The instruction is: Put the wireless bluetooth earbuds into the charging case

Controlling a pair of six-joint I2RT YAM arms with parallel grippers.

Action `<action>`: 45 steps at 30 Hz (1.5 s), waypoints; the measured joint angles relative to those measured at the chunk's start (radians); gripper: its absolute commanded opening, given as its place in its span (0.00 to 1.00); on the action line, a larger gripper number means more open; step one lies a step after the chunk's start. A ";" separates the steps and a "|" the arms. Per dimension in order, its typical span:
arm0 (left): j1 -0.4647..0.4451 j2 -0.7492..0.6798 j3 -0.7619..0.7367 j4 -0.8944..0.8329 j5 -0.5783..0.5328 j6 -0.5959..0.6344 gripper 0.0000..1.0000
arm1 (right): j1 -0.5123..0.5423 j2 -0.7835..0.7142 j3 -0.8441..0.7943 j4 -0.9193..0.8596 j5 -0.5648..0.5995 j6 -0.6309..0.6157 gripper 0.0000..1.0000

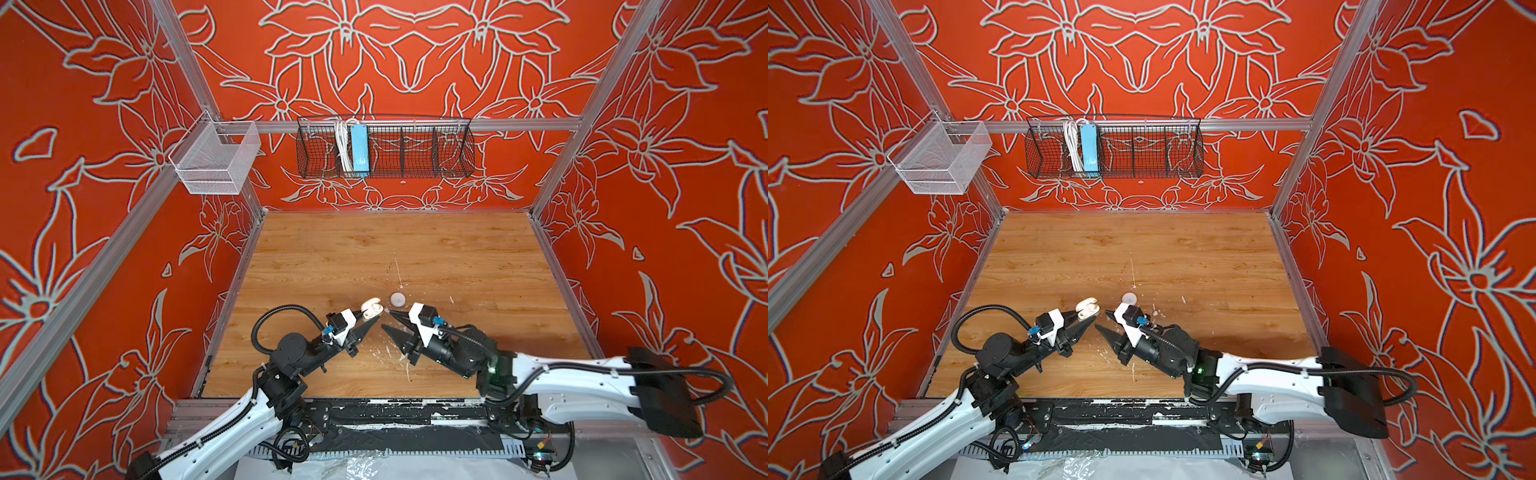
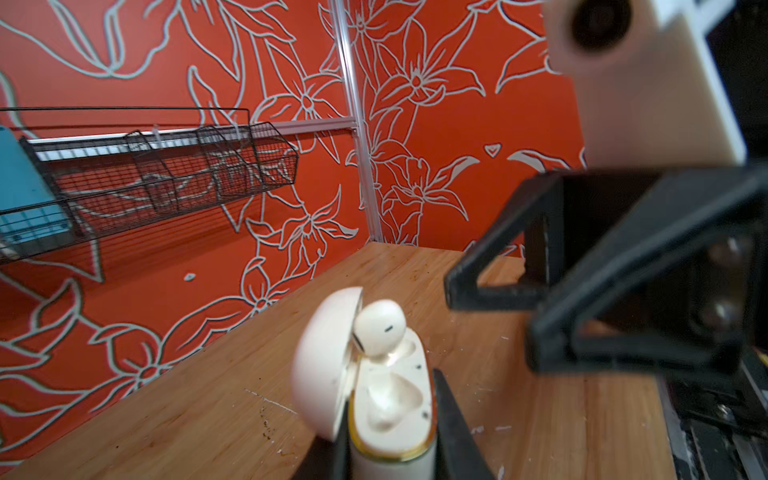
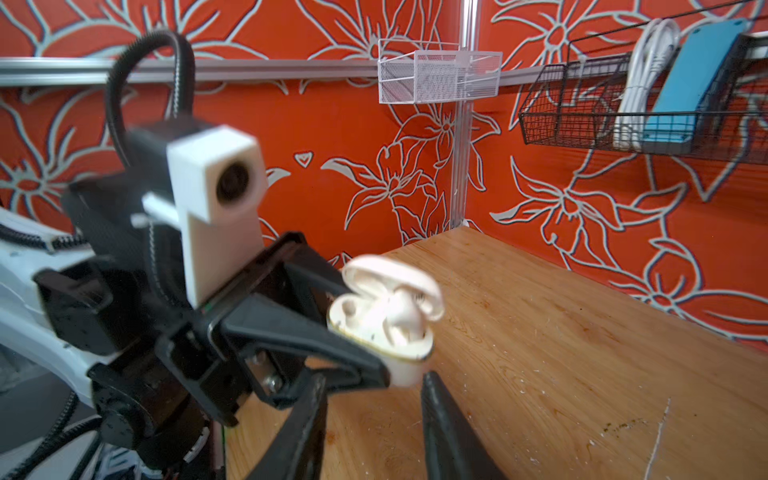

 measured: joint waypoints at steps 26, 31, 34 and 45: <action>0.000 0.103 0.018 0.012 0.284 0.123 0.00 | 0.000 -0.118 0.113 -0.451 0.062 -0.184 0.24; 0.000 0.098 0.018 0.006 0.296 0.125 0.00 | 0.000 -0.115 0.116 -0.464 0.061 -0.199 0.24; 0.000 0.093 0.020 -0.003 0.296 0.124 0.00 | 0.000 -0.115 0.120 -0.469 0.051 -0.208 0.24; 0.000 0.093 0.068 -0.043 0.326 0.120 0.00 | 0.000 -0.105 0.135 -0.492 0.032 -0.224 0.24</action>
